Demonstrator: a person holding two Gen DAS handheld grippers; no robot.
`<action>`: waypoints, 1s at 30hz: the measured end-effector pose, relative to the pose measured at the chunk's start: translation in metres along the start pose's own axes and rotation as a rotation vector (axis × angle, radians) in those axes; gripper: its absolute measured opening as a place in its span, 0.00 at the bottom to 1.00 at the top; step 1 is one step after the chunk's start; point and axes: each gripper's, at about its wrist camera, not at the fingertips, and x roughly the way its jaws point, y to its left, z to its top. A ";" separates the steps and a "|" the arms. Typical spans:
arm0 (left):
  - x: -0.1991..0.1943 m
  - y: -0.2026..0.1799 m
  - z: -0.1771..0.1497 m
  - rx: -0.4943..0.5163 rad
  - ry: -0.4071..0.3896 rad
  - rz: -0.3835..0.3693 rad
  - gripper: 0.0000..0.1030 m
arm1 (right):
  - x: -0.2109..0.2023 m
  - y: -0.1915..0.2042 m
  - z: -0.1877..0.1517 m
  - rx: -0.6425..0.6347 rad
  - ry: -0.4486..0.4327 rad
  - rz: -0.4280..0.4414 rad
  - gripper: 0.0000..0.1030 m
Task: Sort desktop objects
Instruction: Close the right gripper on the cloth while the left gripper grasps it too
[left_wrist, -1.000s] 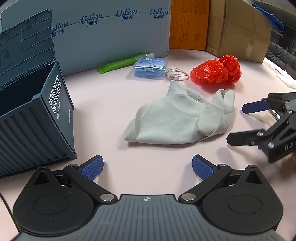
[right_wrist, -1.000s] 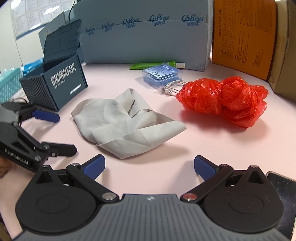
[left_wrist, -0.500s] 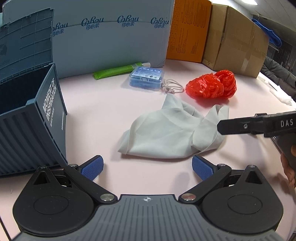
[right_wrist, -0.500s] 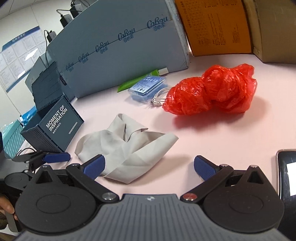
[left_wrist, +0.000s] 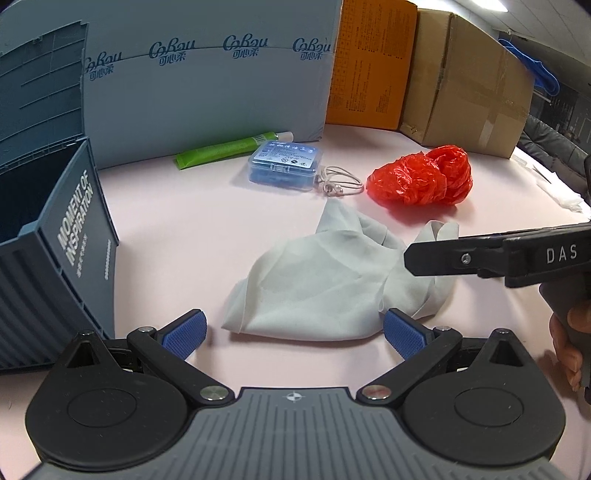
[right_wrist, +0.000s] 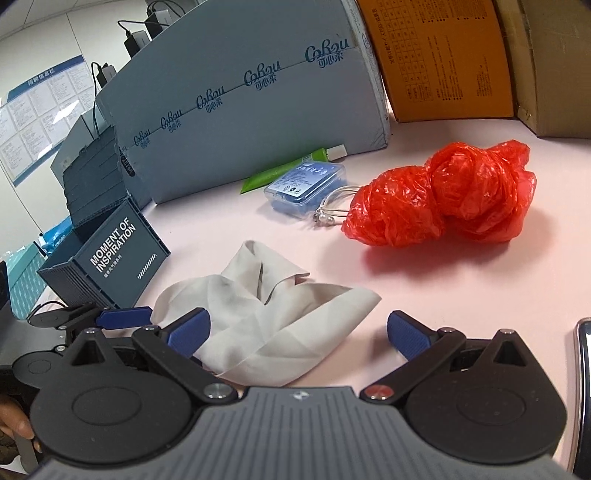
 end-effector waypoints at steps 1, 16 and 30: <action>0.001 -0.001 0.000 0.005 -0.001 0.000 1.00 | 0.001 0.001 0.000 -0.008 0.001 -0.006 0.98; 0.018 -0.028 0.011 0.158 -0.003 0.000 1.00 | 0.015 0.019 0.004 -0.182 0.037 -0.103 0.56; 0.008 -0.044 0.008 0.194 -0.055 -0.131 0.12 | 0.018 0.035 0.005 -0.197 0.041 -0.019 0.11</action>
